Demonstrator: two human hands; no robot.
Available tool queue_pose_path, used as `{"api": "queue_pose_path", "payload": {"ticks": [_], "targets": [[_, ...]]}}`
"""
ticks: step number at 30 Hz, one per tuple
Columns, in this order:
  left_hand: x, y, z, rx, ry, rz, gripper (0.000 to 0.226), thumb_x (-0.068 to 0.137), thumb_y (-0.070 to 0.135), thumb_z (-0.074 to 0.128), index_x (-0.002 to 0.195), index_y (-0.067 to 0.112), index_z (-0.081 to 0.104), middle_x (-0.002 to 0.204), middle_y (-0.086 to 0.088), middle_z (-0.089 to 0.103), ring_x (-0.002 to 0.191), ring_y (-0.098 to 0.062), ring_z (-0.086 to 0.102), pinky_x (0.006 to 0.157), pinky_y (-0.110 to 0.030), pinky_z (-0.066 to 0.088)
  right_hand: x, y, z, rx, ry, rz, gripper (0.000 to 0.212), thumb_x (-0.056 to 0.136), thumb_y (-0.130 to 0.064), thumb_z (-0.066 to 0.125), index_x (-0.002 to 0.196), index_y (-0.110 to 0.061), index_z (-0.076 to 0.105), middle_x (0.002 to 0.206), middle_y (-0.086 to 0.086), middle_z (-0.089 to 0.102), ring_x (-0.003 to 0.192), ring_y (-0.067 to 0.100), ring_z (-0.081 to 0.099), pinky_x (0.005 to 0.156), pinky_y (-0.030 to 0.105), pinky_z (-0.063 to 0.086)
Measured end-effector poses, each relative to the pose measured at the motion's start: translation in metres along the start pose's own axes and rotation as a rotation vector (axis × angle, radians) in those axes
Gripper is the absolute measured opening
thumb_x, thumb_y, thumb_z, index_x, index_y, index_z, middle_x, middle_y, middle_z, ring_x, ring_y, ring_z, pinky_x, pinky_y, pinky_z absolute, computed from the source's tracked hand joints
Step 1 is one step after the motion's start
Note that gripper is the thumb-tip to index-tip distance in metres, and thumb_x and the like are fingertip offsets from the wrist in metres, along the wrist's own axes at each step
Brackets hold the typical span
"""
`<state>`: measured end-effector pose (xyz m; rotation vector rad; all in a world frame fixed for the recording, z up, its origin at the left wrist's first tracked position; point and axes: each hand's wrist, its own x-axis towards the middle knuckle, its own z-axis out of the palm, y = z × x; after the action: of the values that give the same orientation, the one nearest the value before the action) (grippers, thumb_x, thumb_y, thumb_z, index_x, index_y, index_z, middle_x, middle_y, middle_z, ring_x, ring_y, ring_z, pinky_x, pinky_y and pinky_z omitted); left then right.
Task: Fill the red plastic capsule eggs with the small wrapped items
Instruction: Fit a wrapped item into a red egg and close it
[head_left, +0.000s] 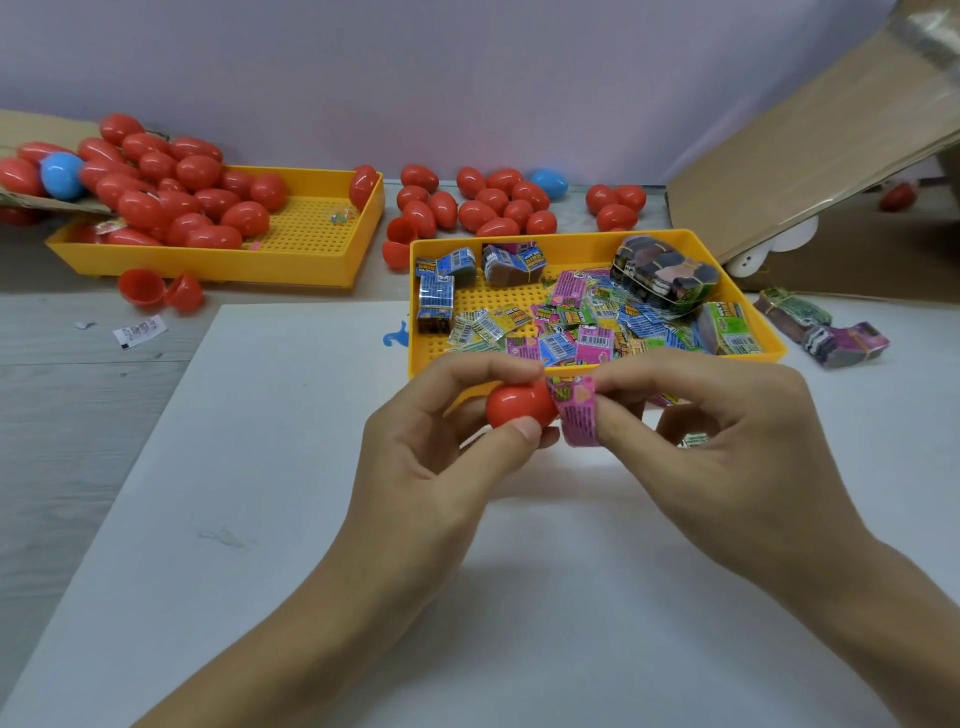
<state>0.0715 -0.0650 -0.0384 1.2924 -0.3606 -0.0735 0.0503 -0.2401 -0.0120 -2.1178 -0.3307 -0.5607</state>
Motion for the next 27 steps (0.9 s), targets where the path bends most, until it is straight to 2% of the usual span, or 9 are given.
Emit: {"api": "queue_pose_path", "payload": {"ticks": [4,7,11,15,20,27], "targets": [[0.0009,0.0000,-0.0005,0.025,0.006,0.015,0.024,0.076,0.016,0.070,0.100,0.016,0.074,0.106,-0.007,0.073,0.101,-0.027,0.071,0.090,-0.039,0.058,0.0014,-0.0025,-0.0028,-0.018,-0.057,-0.012,0.008,0.085,-0.028,0.069,0.083,-0.021,0.073,0.071,-0.017,0.062,0.068,0.009,0.058,0.045,0.023,0.041],[0.0005,-0.0001,-0.0007,0.046,0.015,0.011,0.028,0.079,0.007,0.071,0.104,0.019,0.075,0.106,-0.008,0.073,0.100,-0.026,0.072,0.087,-0.036,0.058,0.0017,-0.0037,-0.0036,-0.033,-0.054,-0.022,0.003,0.084,-0.023,0.069,0.082,-0.025,0.069,0.073,-0.020,0.060,0.071,0.007,0.058,0.045,0.025,0.042],[0.0005,0.0018,0.0002,0.066,0.032,0.022,0.034,0.077,0.017,0.072,0.109,0.026,0.073,0.103,0.000,0.073,0.096,-0.021,0.071,0.079,-0.028,0.058,0.0008,-0.0030,-0.0035,0.031,-0.068,-0.016,0.003,0.086,-0.019,0.069,0.086,-0.021,0.071,0.073,-0.017,0.065,0.069,0.009,0.065,0.045,0.031,0.047],[0.0006,0.0018,0.0005,0.064,0.013,0.018,0.026,0.077,0.026,0.068,0.103,0.023,0.075,0.099,-0.001,0.073,0.087,-0.024,0.072,0.074,-0.027,0.058,-0.0001,-0.0027,-0.0038,-0.001,-0.069,-0.035,0.019,0.085,-0.013,0.068,0.100,-0.022,0.074,0.076,-0.013,0.069,0.069,0.013,0.065,0.045,0.032,0.045],[0.0001,0.0004,-0.0009,0.059,-0.004,0.006,0.025,0.079,0.026,0.067,0.102,0.025,0.076,0.099,-0.003,0.074,0.086,-0.024,0.072,0.074,-0.030,0.058,0.0011,-0.0036,-0.0054,0.004,-0.057,-0.011,0.010,0.082,-0.018,0.071,0.091,-0.021,0.077,0.072,-0.010,0.071,0.067,0.014,0.065,0.043,0.029,0.044],[0.0005,-0.0002,-0.0021,0.050,-0.018,-0.015,0.027,0.079,0.026,0.067,0.104,0.021,0.075,0.098,-0.006,0.074,0.088,-0.028,0.072,0.074,-0.031,0.057,0.0008,-0.0047,-0.0054,0.025,-0.067,-0.039,0.011,0.084,-0.019,0.070,0.093,-0.022,0.077,0.077,-0.009,0.073,0.066,0.012,0.063,0.044,0.028,0.043]]}}
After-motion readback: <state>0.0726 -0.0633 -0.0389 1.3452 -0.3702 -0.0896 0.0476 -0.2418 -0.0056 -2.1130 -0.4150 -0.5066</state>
